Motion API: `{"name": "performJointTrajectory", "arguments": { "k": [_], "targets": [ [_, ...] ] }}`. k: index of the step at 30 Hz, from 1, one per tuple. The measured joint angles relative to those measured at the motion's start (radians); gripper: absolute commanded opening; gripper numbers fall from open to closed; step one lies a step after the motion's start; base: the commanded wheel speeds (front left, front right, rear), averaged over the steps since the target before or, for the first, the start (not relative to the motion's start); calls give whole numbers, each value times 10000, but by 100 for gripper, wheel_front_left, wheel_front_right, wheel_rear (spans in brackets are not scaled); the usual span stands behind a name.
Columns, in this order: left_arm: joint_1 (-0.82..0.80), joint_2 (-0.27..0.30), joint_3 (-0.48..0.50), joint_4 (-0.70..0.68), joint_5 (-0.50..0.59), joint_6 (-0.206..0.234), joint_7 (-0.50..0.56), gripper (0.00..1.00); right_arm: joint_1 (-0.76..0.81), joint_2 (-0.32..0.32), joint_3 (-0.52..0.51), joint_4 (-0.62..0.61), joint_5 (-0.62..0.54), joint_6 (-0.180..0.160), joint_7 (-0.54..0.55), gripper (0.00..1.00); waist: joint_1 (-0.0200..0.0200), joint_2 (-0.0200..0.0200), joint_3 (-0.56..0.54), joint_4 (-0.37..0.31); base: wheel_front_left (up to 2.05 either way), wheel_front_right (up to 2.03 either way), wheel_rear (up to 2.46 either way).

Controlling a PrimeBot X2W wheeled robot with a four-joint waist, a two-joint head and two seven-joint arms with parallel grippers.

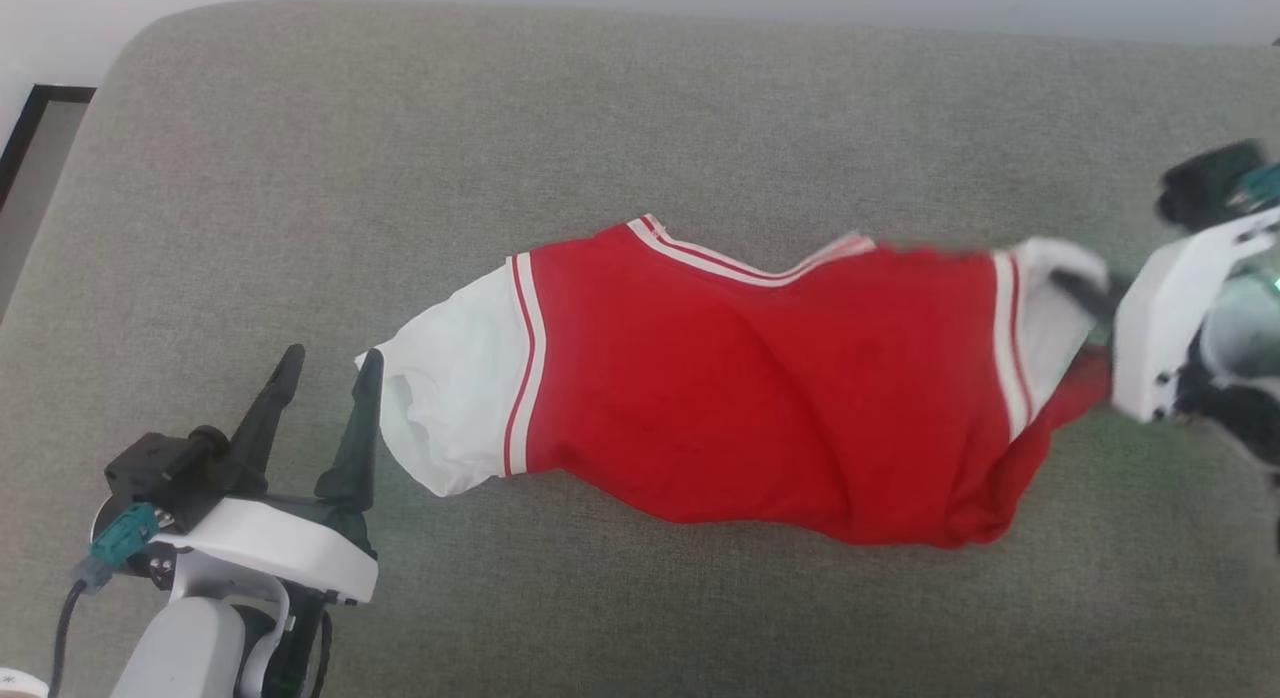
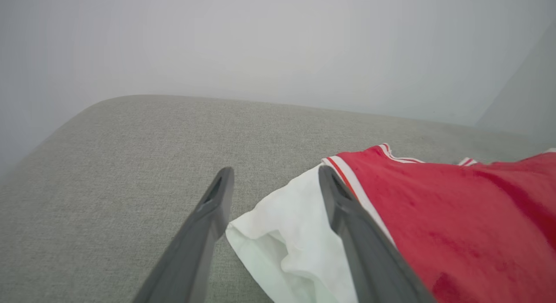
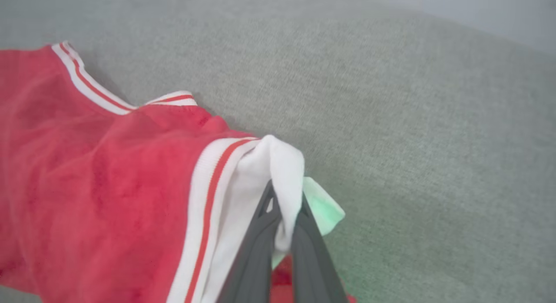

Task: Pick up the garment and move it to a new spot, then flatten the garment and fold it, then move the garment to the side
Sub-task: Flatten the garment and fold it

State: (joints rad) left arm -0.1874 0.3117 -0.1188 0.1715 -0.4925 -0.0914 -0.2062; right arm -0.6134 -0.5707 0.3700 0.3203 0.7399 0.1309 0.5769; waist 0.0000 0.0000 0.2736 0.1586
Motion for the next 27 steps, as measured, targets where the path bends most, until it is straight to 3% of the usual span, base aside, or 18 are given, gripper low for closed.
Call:
{"name": "performJointTrajectory", "arguments": {
  "k": [13, 19, 20, 21, 22, 27],
  "targets": [
    [-153, -35, -81, 88, -6, 33, -146, 100, -501, -694, -1076, 1133, -117, 4, -750, 0, 0, 0, 166, 74, 0, 0, 0],
    [-226, -79, -142, 174, -15, 33, -171, 100, -511, -500, -1243, 2295, -73, 4, -765, 0, 0, 0, 264, 161, 0, 0, 0],
    [-238, -81, -153, 194, -19, 33, -173, 100, -512, -472, -1154, 2485, -98, 4, -744, 20, 0, 0, 274, 172, 0, 0, 0],
    [-254, -81, -159, 222, -19, 33, -188, 100, -514, -439, -1135, 2679, -96, 4, -719, 52, 0, 0, 283, 183, 0, 0, 0],
    [-278, -77, -165, 247, -23, 33, -215, 100, -533, -370, -1181, 2855, 19, 4, -709, 100, 0, 0, 287, 183, 0, 0, 0],
    [-472, 35, -199, 303, -75, 29, -59, 100, -861, -272, -1072, 3237, 107, 4, -836, 100, 0, 0, 206, 120, 0, 0, 0]
  ]
}}
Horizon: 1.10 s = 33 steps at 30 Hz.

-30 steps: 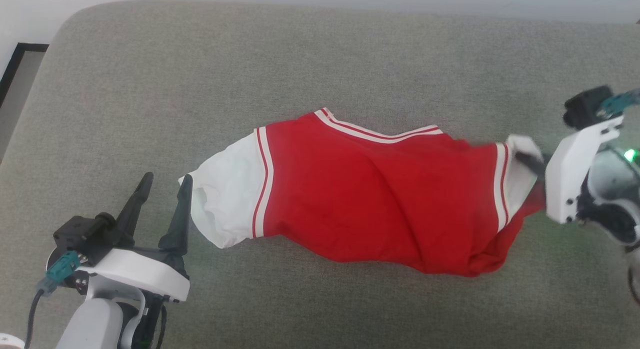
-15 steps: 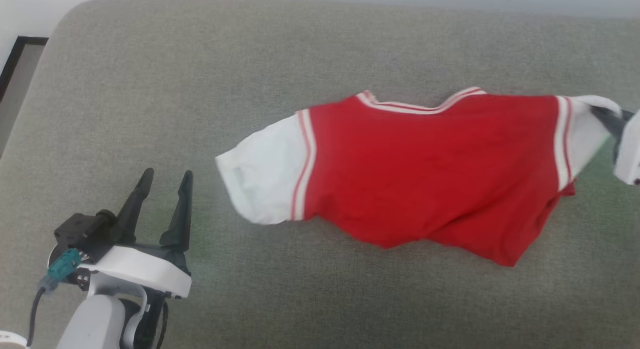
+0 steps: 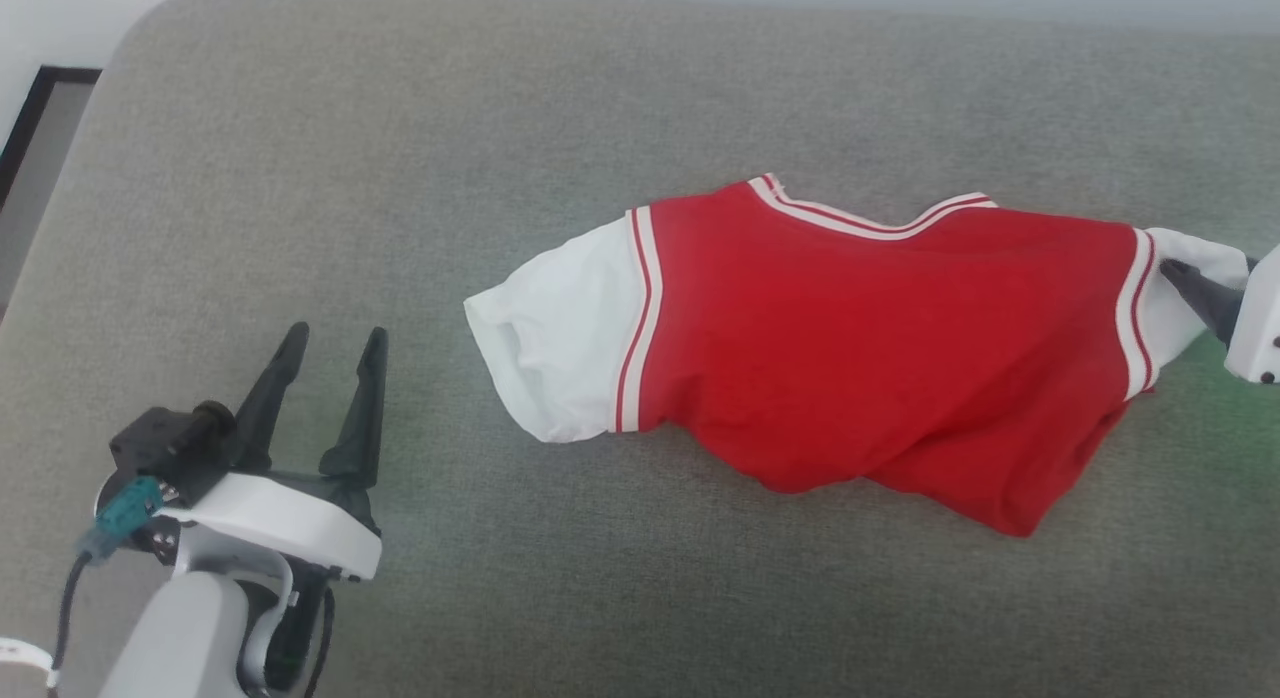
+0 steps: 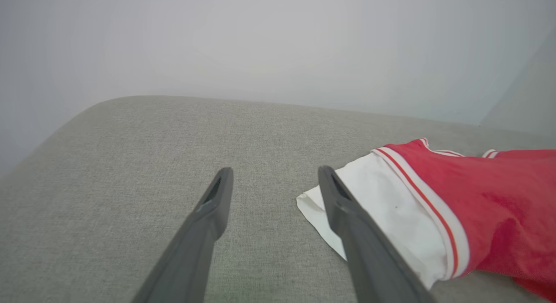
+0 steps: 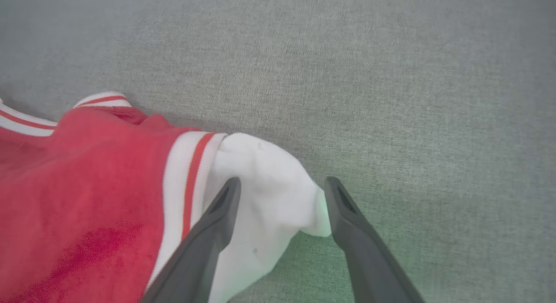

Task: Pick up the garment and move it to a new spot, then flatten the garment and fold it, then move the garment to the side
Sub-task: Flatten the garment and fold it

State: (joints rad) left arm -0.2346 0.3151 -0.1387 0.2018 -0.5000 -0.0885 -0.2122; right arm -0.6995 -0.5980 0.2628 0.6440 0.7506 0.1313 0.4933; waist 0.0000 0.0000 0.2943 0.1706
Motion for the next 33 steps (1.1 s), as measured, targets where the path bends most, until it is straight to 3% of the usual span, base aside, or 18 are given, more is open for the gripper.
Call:
{"name": "performJointTrajectory", "arguments": {
  "k": [7, 17, 25, 33],
  "targets": [
    [-251, 464, -63, -238, -203, -128, 748, 100, 1, 2, 113, -635, 303, -2, -859, 100, 0, 0, -317, -310, 0, 0, 0],
    [-813, 1340, -355, -717, -1149, -247, 3352, 100, 1032, 374, -351, -2596, 29, -2, -3777, 100, 0, 1, -830, -1175, 0, 0, 0],
    [-1694, 1950, -552, -217, -1871, -167, 5992, 100, 2157, 1298, -1411, -3981, -1206, -4, -5519, 100, 0, 0, -1048, -2121, 0, 0, 0],
    [-2473, 2209, -803, 1450, -2334, 504, 8414, 100, 3439, 2435, -2380, -5145, -1900, -4, -5488, 100, 0, 0, -849, -2971, 0, 0, 0]
  ]
}}
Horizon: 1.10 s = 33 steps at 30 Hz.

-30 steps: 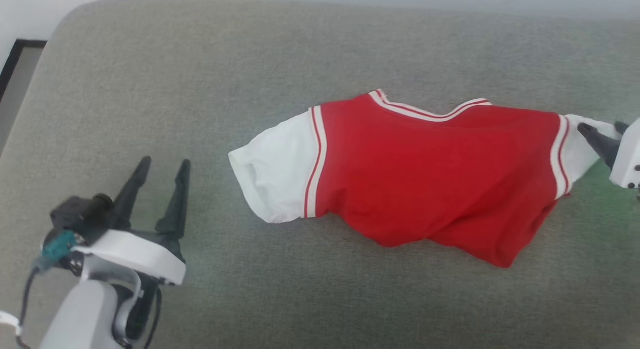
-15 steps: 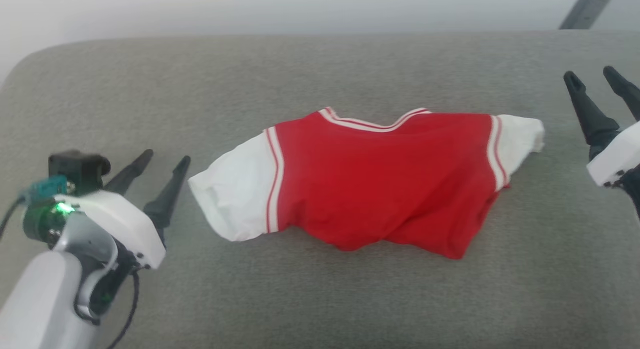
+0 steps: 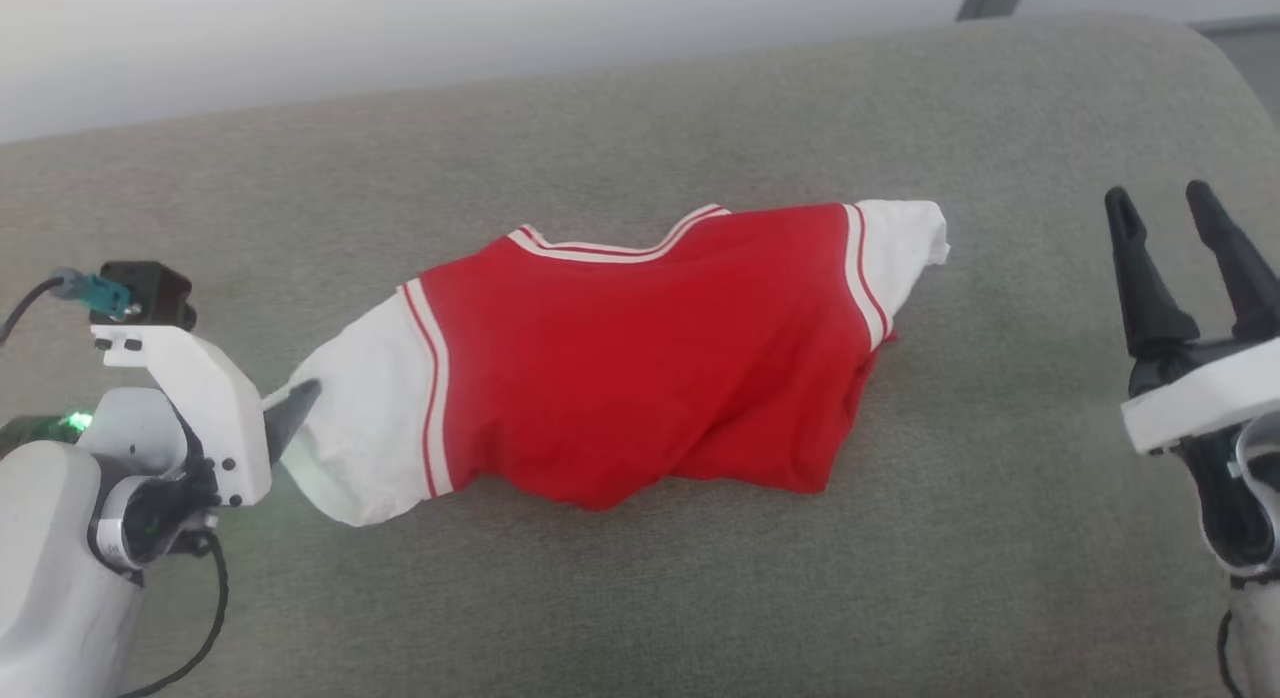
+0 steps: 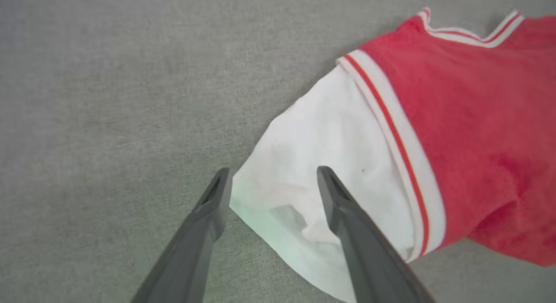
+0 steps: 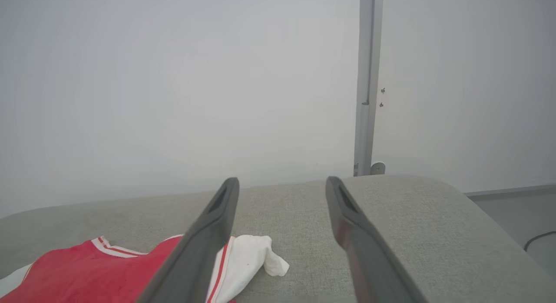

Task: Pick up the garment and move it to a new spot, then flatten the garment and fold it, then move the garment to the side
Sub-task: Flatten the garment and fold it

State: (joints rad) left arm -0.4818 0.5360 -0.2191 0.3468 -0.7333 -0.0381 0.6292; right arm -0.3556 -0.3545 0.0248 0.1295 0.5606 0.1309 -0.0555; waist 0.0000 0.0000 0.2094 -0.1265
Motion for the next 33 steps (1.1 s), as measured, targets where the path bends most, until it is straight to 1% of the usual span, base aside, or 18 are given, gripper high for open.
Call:
{"name": "performJointTrajectory", "arguments": {
  "k": [3, 9, 17, 20, 21, 22, 23, 25, 26, 27, 30, 33],
  "targets": [
    [-181, 6, -117, 564, -2, 228, 577, 100, 289, 272, -249, -322, -115, 0, 77, 100, 0, 1, 175, -172, 0, 0, 0],
    [-783, -117, -201, 1597, -36, 667, 1187, 100, 490, 541, -389, -614, -165, 0, 407, 100, -1, 0, 536, -392, 0, 0, 0],
    [-1647, -360, -497, 2675, 136, 1045, 1534, 100, 422, 533, -307, -713, -165, 0, 817, 100, -1, 1, 814, -419, 0, 0, 0],
    [-1980, -458, -688, 2961, 215, 1106, 1939, 100, 334, 456, -297, -706, -165, 0, 993, 100, 0, 1, 868, -341, 0, 0, 0],
    [-2050, -504, -750, 2993, 215, 1057, 2017, 96, 280, 426, -284, -704, -146, 0, 1080, 100, 0, 1, 895, -313, 0, 0, 0],
    [-2130, -537, -782, 3045, 207, 997, 2136, 4, 213, 395, -257, -688, -96, 0, 1170, 100, -1, 1, 927, -280, 0, 0, 0],
    [-2219, -558, -826, 3083, 203, 941, 2270, 0, 132, 382, -203, -673, -27, 0, 1279, 100, 0, 1, 959, -248, 0, 0, 0],
    [-2258, -558, -834, 3091, 157, 744, 2232, 0, -53, 313, -44, -604, 123, 0, 1492, 100, 0, 1, 1040, -180, 0, 0, 0],
    [-2258, -558, -834, 3091, 157, 744, 2232, 0, -53, 313, -44, -604, 123, 0, 1492, 100, 0, 1, 1040, -180, 0, 0, 0],
    [-2336, -662, -936, 3089, 136, 583, 2138, 0, -306, 157, 109, -412, 276, 0, 1764, 100, -1, 1, 1116, -78, 0, 0, 0],
    [-2474, -752, -1053, 3106, 217, 441, 1891, 0, -832, -178, 328, 88, 518, 0, 2196, 100, -1, 1, 1233, 127, 0, 0, 0],
    [-2707, -963, -1114, 3175, 217, 372, 1718, 0, -1452, -548, 637, 740, 738, 0, 2778, 100, -1, 1, 1376, 376, 0, 0, 0]
  ]
}}
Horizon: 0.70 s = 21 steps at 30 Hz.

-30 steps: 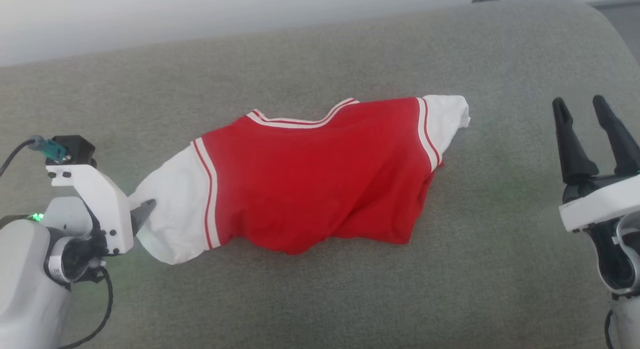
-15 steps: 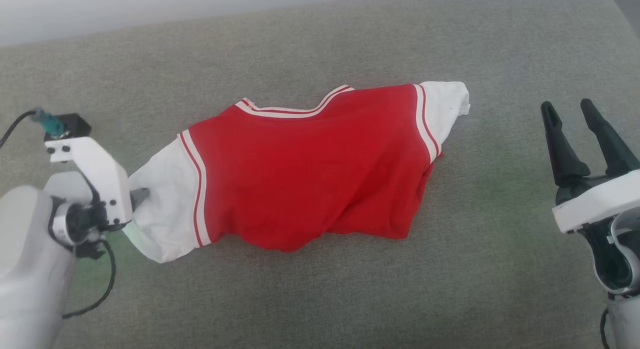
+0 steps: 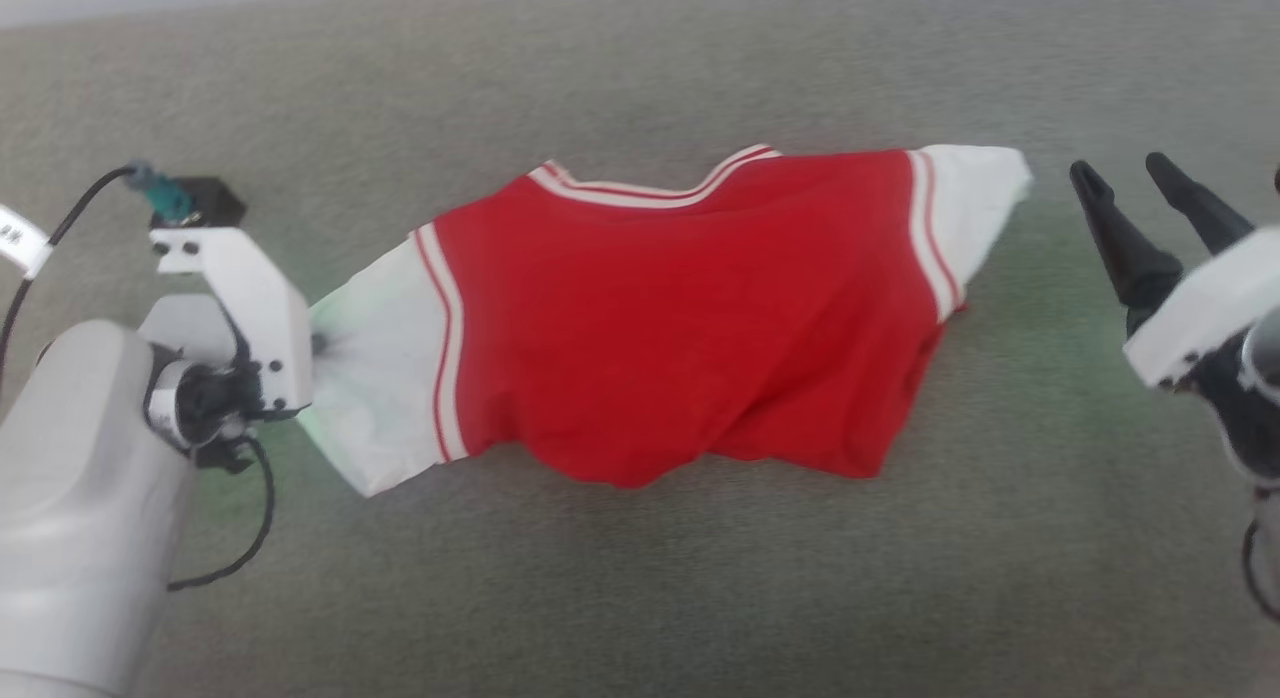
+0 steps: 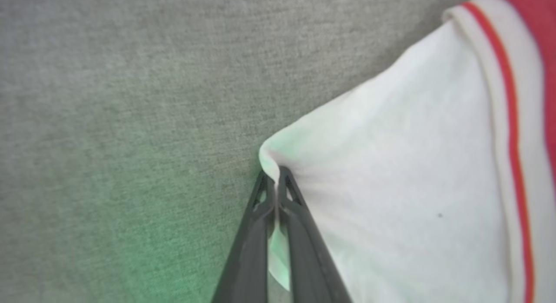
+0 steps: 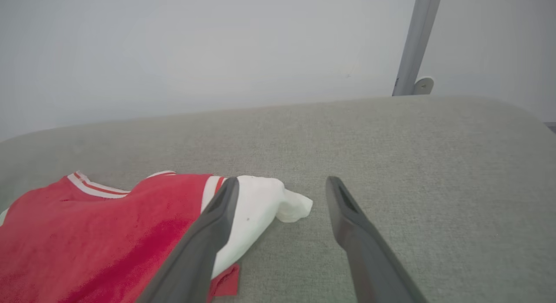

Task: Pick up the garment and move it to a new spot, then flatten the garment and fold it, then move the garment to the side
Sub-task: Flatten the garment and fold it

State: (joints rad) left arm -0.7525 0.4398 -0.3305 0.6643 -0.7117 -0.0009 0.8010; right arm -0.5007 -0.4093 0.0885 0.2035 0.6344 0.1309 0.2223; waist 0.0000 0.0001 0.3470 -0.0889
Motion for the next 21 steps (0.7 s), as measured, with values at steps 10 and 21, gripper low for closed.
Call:
{"name": "performJointTrajectory", "arguments": {
  "k": [10, 21],
  "targets": [
    [-772, -742, -326, 224, 88, -493, -650, 0, -2132, -1089, 1116, 2393, 732, 0, 2343, 100, 1, 0, 544, 1039, 0, 0, 0],
    [-1339, -1292, -462, 711, 56, -834, -1396, 0, -3814, -1254, 1743, 4834, 947, 0, 4892, 0, 0, 0, 1062, 1726, 0, 0, 0]
  ]
}}
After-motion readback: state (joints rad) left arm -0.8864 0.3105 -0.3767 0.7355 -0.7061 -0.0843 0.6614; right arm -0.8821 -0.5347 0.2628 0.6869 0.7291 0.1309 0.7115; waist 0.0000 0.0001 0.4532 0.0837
